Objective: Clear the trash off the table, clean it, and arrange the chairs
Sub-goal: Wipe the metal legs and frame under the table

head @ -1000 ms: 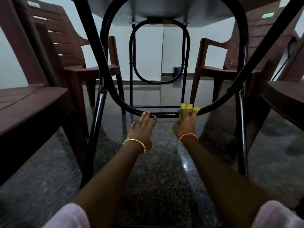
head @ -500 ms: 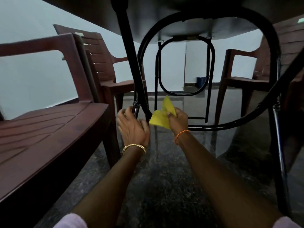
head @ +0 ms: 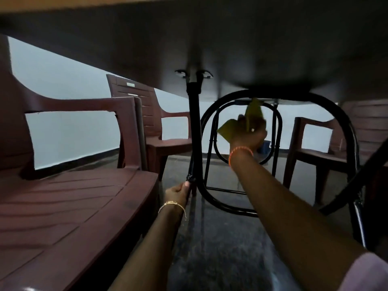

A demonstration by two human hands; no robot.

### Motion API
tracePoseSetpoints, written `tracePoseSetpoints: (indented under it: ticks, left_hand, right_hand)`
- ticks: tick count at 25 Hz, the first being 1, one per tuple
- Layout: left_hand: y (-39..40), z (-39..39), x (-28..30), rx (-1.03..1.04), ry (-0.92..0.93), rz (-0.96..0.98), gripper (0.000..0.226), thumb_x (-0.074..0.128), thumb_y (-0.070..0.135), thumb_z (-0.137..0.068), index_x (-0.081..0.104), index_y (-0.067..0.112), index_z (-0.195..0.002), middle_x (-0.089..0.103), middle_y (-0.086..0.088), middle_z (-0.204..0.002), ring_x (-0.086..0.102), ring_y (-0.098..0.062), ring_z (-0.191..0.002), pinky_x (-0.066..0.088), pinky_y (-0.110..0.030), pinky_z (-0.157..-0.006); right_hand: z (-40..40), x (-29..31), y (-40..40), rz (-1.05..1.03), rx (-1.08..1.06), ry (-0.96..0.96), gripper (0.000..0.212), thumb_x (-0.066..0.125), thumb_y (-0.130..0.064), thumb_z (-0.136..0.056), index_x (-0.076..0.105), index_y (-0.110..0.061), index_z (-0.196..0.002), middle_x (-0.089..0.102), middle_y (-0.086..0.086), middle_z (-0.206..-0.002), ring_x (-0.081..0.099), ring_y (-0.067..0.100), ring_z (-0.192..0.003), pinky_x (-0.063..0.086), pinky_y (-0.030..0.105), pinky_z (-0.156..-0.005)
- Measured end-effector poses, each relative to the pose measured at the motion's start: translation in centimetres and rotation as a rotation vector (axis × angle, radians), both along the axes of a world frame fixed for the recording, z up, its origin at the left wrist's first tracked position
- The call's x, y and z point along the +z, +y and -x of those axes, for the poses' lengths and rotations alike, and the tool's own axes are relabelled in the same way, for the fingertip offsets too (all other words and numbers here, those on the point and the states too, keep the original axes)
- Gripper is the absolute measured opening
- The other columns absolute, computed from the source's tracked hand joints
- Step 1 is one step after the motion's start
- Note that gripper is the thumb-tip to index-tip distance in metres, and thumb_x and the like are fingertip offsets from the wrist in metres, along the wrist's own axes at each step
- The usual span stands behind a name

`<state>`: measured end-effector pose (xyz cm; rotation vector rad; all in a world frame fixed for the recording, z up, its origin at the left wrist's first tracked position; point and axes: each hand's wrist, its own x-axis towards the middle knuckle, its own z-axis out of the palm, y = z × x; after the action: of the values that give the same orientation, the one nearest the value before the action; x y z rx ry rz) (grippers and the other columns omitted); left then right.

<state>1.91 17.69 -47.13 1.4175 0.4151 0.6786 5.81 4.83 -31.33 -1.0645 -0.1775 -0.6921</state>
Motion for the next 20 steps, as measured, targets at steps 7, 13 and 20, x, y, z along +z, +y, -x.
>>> tracePoseSetpoints:
  ticks: [7, 13, 20]
  left_hand:
    - [1.3, 0.2, 0.6, -0.168, 0.095, 0.064, 0.027, 0.060, 0.019, -0.091, 0.069, -0.004, -0.103, 0.063, -0.001, -0.050, 0.057, -0.022, -0.061, 0.048, -0.027, -0.063]
    - [0.5, 0.9, 0.7, -0.102, 0.043, -0.055, 0.030, 0.057, 0.017, -0.093, 0.065, -0.003, -0.114, 0.067, -0.031, -0.107, 0.066, -0.039, -0.096, 0.051, -0.041, -0.089]
    - [-1.8, 1.0, 0.8, 0.052, 0.001, 0.011, 0.028, 0.053, 0.011, -0.095, 0.064, -0.003, -0.116, 0.065, -0.014, -0.072, 0.058, -0.026, -0.066, 0.047, -0.024, -0.060]
  right_hand:
    - [-2.2, 4.0, 1.5, 0.445, -0.282, -0.254, 0.015, 0.041, -0.019, -0.095, 0.043, -0.032, -0.086, 0.057, -0.015, -0.063, 0.050, 0.000, -0.057, 0.039, 0.014, -0.056]
    - [-2.0, 1.2, 4.3, 0.889, 0.106, -0.172, 0.043, 0.043, 0.010, -0.087, 0.053, 0.001, -0.128, 0.050, 0.022, -0.136, 0.045, 0.035, -0.127, 0.036, 0.039, -0.108]
    - [-0.6, -5.2, 2.0, 1.252, 0.406, -0.029, 0.031, 0.050, 0.006, -0.090, 0.063, 0.002, -0.117, 0.062, 0.021, -0.122, 0.063, 0.007, -0.077, 0.042, -0.002, -0.052]
